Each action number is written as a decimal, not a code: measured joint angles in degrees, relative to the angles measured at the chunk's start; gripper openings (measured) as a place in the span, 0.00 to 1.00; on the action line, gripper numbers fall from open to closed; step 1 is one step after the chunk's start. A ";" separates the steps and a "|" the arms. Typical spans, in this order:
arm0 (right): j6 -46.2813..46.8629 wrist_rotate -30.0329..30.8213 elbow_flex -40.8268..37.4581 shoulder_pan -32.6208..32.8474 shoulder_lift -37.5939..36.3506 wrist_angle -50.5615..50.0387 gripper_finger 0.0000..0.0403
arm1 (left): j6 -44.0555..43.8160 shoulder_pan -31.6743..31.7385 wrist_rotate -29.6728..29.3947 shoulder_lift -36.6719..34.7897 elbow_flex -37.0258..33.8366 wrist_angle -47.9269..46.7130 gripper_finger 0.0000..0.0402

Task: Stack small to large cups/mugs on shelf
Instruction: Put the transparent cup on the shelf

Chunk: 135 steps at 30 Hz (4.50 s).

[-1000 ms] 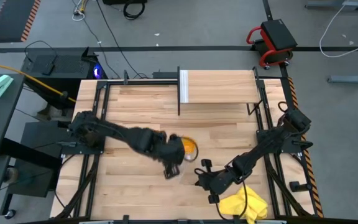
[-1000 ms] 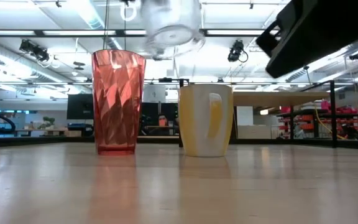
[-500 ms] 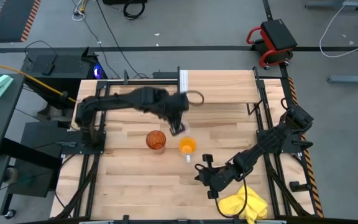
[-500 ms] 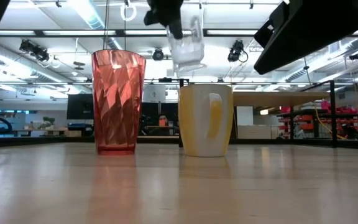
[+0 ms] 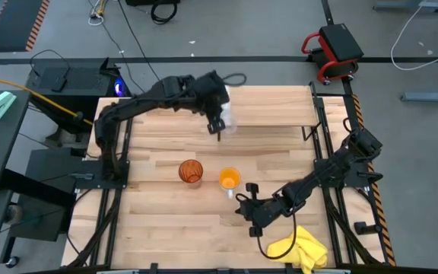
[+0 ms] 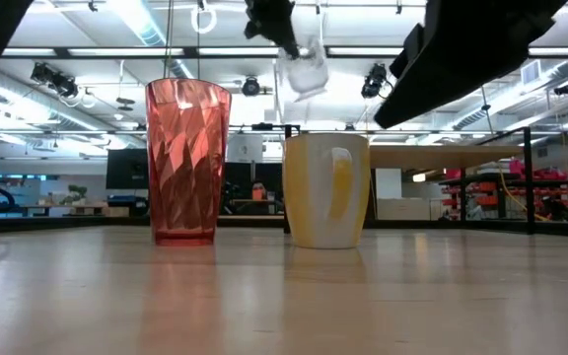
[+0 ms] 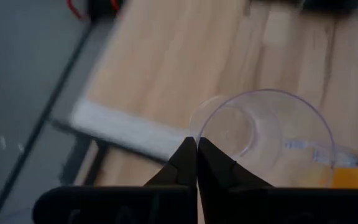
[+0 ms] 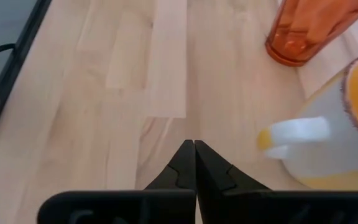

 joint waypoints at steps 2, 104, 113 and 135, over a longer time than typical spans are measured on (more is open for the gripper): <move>-0.07 -0.02 0.00 -0.87 0.00 -0.21 0.00 | 1.87 1.11 1.62 0.49 2.72 -0.12 0.01; -23.12 -25.93 -0.04 -62.14 -17.31 -4.53 0.00 | 6.23 15.21 17.67 16.56 8.61 6.03 0.10; -23.08 -25.91 -0.04 -62.14 -17.31 -5.10 0.00 | 6.23 15.21 17.61 16.56 8.59 7.58 0.17; -26.21 -25.67 -0.04 -62.83 -17.31 -7.27 0.00 | -4.82 14.89 11.86 9.32 6.75 -10.17 0.23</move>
